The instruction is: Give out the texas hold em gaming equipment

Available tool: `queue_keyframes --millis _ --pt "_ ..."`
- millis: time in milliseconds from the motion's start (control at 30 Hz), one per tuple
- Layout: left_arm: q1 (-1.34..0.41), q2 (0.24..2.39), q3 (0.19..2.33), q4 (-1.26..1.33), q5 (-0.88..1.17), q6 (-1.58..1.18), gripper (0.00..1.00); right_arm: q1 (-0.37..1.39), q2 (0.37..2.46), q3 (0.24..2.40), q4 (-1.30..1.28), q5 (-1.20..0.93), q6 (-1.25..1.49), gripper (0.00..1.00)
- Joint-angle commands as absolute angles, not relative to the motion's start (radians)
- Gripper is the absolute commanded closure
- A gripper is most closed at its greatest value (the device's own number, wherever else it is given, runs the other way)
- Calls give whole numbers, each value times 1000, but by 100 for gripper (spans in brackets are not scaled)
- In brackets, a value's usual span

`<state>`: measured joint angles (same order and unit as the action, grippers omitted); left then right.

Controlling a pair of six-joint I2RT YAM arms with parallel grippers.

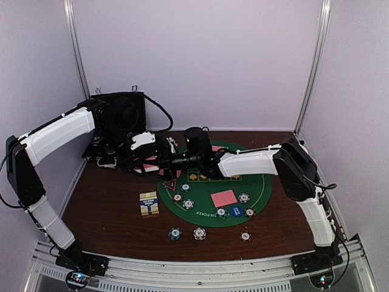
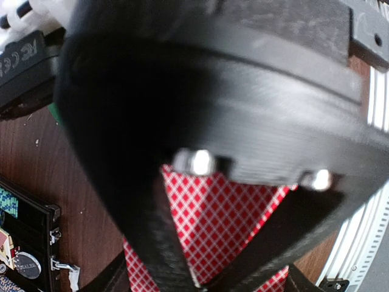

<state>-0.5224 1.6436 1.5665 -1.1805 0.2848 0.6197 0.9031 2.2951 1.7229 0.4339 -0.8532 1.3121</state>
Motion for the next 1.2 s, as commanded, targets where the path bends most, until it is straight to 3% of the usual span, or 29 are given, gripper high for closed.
queue_keyframes --millis 0,133,600,1167 --pt "-517 1627 1597 -1160 311 623 100 902 2316 1756 410 -861 1322 34" --pt "-517 1626 1597 -1160 310 626 100 881 2310 1718 387 -852 1351 44" --pt "-517 1627 1601 -1160 307 628 100 831 2198 1625 264 -855 1229 49" --pt "-517 1630 1595 -1160 293 632 100 804 2094 1583 256 -876 1214 84"
